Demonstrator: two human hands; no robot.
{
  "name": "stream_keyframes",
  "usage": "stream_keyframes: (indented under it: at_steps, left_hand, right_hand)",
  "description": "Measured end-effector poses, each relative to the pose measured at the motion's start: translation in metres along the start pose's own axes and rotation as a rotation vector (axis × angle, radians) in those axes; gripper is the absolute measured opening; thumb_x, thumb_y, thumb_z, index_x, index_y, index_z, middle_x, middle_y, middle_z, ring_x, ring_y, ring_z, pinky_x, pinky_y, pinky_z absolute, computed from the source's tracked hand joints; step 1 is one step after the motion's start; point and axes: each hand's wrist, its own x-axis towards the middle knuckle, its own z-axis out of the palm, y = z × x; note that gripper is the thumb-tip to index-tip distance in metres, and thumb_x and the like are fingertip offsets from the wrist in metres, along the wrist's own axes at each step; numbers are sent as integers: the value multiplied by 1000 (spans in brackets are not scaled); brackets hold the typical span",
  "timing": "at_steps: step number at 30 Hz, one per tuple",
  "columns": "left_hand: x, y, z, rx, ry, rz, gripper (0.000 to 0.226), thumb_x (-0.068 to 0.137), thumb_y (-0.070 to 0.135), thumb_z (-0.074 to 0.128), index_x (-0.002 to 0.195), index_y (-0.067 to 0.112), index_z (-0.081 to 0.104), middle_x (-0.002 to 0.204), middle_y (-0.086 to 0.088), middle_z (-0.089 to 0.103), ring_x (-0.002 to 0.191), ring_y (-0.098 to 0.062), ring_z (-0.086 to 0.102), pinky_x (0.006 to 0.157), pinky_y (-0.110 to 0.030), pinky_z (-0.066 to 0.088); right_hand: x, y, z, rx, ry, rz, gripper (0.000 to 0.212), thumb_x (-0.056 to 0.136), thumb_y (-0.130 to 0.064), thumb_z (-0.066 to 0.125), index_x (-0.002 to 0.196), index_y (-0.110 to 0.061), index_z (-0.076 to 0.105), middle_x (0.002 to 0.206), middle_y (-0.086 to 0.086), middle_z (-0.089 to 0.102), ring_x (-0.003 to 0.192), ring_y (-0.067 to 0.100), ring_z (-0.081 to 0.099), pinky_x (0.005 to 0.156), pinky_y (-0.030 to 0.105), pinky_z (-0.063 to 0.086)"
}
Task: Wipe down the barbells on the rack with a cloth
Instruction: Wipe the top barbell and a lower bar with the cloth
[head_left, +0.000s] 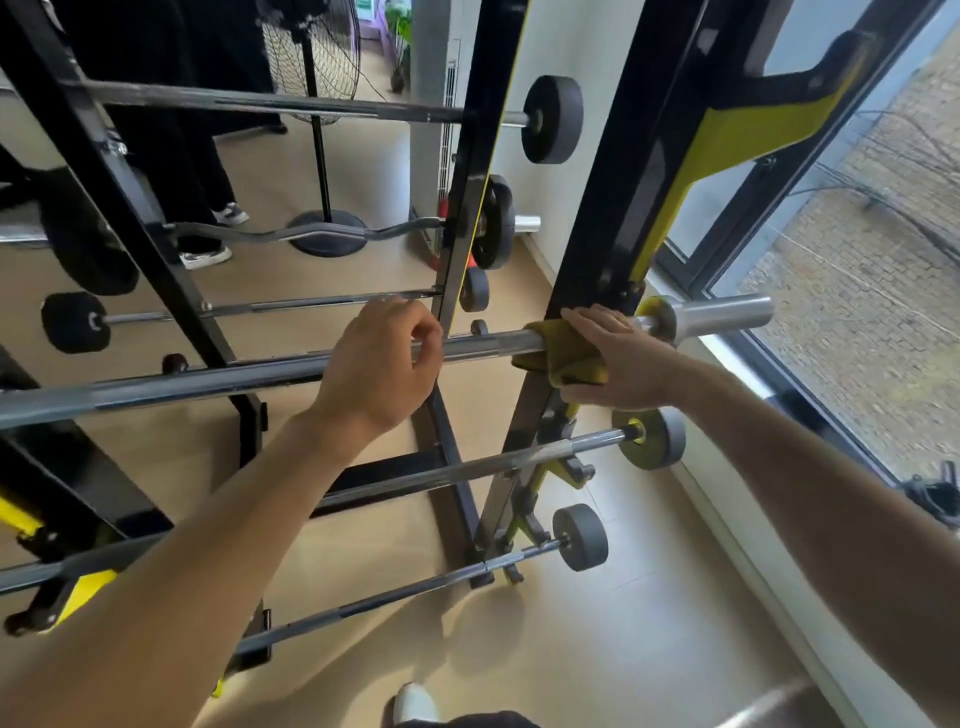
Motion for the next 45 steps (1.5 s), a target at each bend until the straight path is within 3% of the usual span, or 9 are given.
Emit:
stream_keyframes:
  at_steps: [2, 4, 9, 13, 16, 20, 28, 37, 45]
  left_hand:
    - [5, -3, 6, 64, -42, 20, 14, 94, 22, 58, 99, 12, 66, 97, -2, 64, 97, -18, 54, 88, -35, 46]
    - [13, 3, 14, 117, -110, 24, 18, 95, 25, 57, 106, 13, 63, 106, -2, 63, 104, -19, 52, 93, -37, 43]
    - [32, 22, 41, 206, -255, 31, 24, 97, 32, 52, 115, 17, 55, 115, -1, 59, 107, -19, 51, 95, -40, 43]
    - [42, 23, 55, 308, -324, -12, 26, 100, 35, 45, 117, 17, 54, 111, -2, 63, 94, -19, 57, 90, -41, 44]
    - [44, 19, 61, 309, -365, -32, 27, 103, 36, 41, 115, 17, 57, 102, -2, 67, 78, -18, 58, 79, -37, 47]
    - [46, 17, 60, 289, -371, -10, 30, 102, 36, 47, 117, 15, 61, 98, -3, 69, 73, -16, 55, 73, -33, 48]
    - [50, 14, 59, 296, -379, 19, 30, 100, 38, 49, 113, 15, 63, 97, -5, 64, 83, -19, 56, 70, -31, 43]
    - [36, 9, 41, 341, -376, 16, 58, 97, 46, 49, 144, 14, 36, 137, -9, 51, 122, -26, 49, 101, -43, 41]
    - [26, -31, -7, 396, -434, -21, 57, 85, 56, 65, 123, 14, 55, 106, -6, 68, 93, -26, 63, 86, -41, 52]
  right_hand:
    - [-4, 9, -14, 97, 64, -25, 90, 75, -83, 45, 150, -36, 28, 149, -5, 40, 135, 24, 40, 110, 52, 38]
    - [-5, 20, -17, 70, 201, -92, 69, 83, -65, 59, 141, -32, 44, 131, -3, 57, 117, 21, 56, 99, 48, 49]
    - [-1, 43, -8, -144, 326, -68, 42, 88, -42, 67, 121, -24, 48, 115, 0, 61, 109, 23, 59, 90, 41, 54]
    - [14, 35, -5, -377, 326, -129, 63, 85, -59, 61, 137, -27, 43, 121, -3, 54, 115, 20, 50, 95, 39, 48]
    - [33, 22, 4, -504, 307, -206, 47, 90, -53, 57, 125, -23, 51, 113, -3, 58, 107, 18, 50, 95, 34, 44]
    - [40, 20, -3, -278, 227, -213, 40, 89, -53, 58, 115, -22, 54, 100, -3, 52, 88, 12, 50, 85, 30, 49]
    - [47, -1, -6, -174, 99, -311, 46, 90, -58, 53, 114, -20, 49, 91, -9, 51, 80, 13, 55, 76, 28, 47]
    - [64, -67, 3, -207, 119, -388, 67, 84, -74, 37, 115, -17, 51, 89, -7, 60, 74, 16, 60, 76, 35, 51]
    - [76, -156, 8, -184, 133, -387, 52, 91, -58, 56, 116, -12, 56, 83, -4, 53, 72, 18, 58, 66, 30, 42]
